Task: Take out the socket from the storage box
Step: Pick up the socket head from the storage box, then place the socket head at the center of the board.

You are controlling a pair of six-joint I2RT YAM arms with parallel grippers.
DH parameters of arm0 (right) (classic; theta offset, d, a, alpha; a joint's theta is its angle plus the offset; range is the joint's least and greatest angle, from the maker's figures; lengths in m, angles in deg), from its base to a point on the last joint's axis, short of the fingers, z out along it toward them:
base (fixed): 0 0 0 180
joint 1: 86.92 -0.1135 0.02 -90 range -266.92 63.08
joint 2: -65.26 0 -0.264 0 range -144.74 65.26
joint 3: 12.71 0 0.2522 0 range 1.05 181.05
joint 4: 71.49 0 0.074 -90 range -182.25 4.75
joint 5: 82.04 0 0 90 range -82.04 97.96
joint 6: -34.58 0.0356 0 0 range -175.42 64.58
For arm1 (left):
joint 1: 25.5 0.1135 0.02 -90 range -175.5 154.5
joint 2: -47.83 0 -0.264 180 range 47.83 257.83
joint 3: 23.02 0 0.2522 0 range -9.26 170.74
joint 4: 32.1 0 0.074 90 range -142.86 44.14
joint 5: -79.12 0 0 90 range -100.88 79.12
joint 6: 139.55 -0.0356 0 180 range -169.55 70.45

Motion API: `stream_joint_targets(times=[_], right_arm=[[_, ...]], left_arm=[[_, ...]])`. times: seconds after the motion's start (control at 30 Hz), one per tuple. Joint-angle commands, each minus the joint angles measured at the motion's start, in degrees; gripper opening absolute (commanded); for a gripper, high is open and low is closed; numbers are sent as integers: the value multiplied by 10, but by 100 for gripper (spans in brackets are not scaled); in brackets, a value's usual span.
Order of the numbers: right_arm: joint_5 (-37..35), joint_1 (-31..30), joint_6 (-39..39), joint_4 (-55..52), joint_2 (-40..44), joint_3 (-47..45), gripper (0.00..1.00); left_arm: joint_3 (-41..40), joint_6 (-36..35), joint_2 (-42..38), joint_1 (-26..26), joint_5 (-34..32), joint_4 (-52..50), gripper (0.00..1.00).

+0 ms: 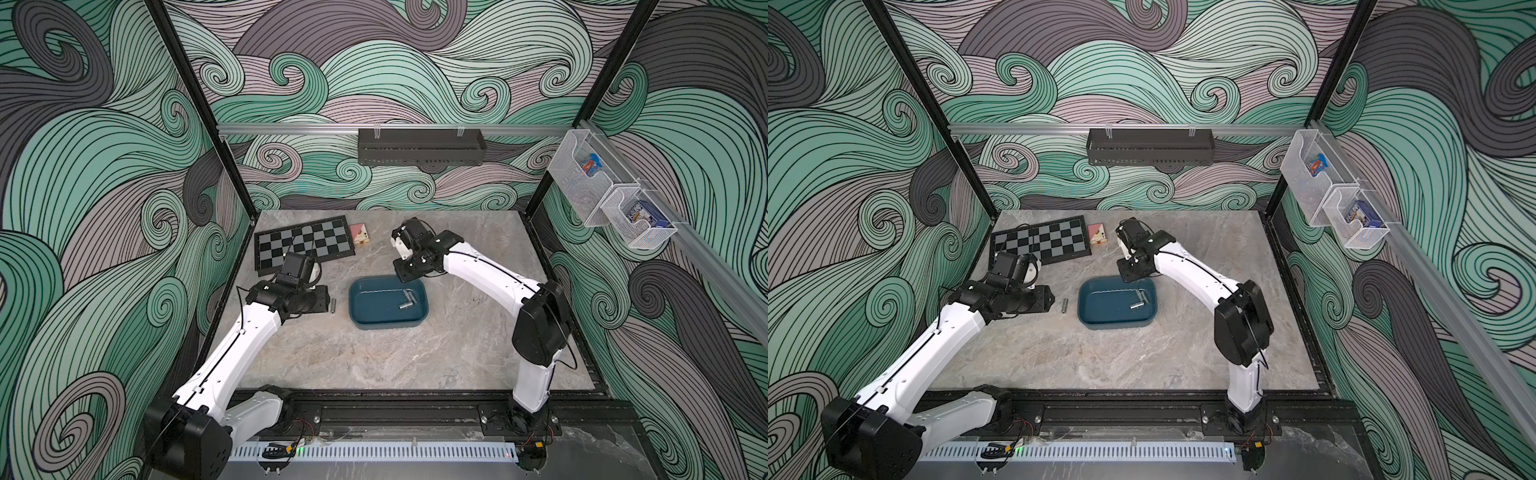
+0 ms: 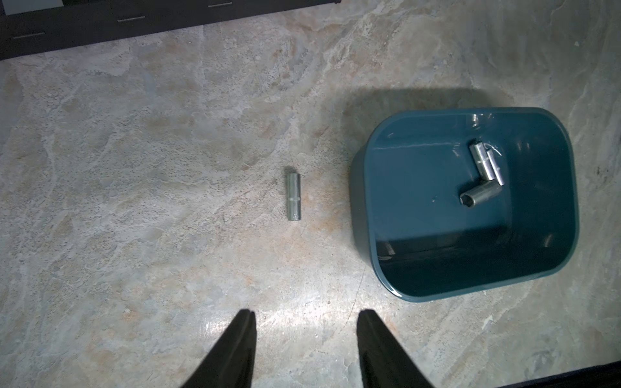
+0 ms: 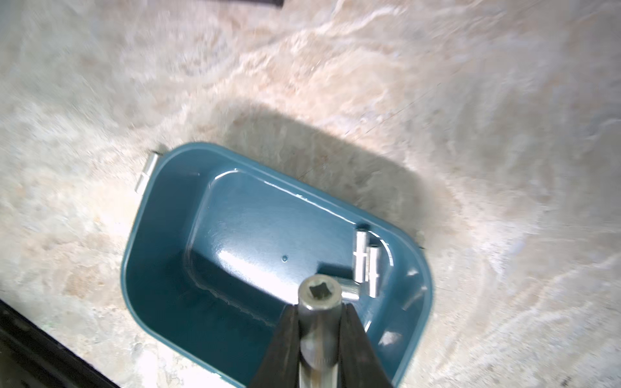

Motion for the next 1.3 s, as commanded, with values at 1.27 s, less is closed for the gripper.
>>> stream_joint_targets(times=[1.27], right_arm=[[17, 125, -2, 54, -103, -141, 21]], left_arm=[[15, -9, 9, -7, 4, -7, 52]])
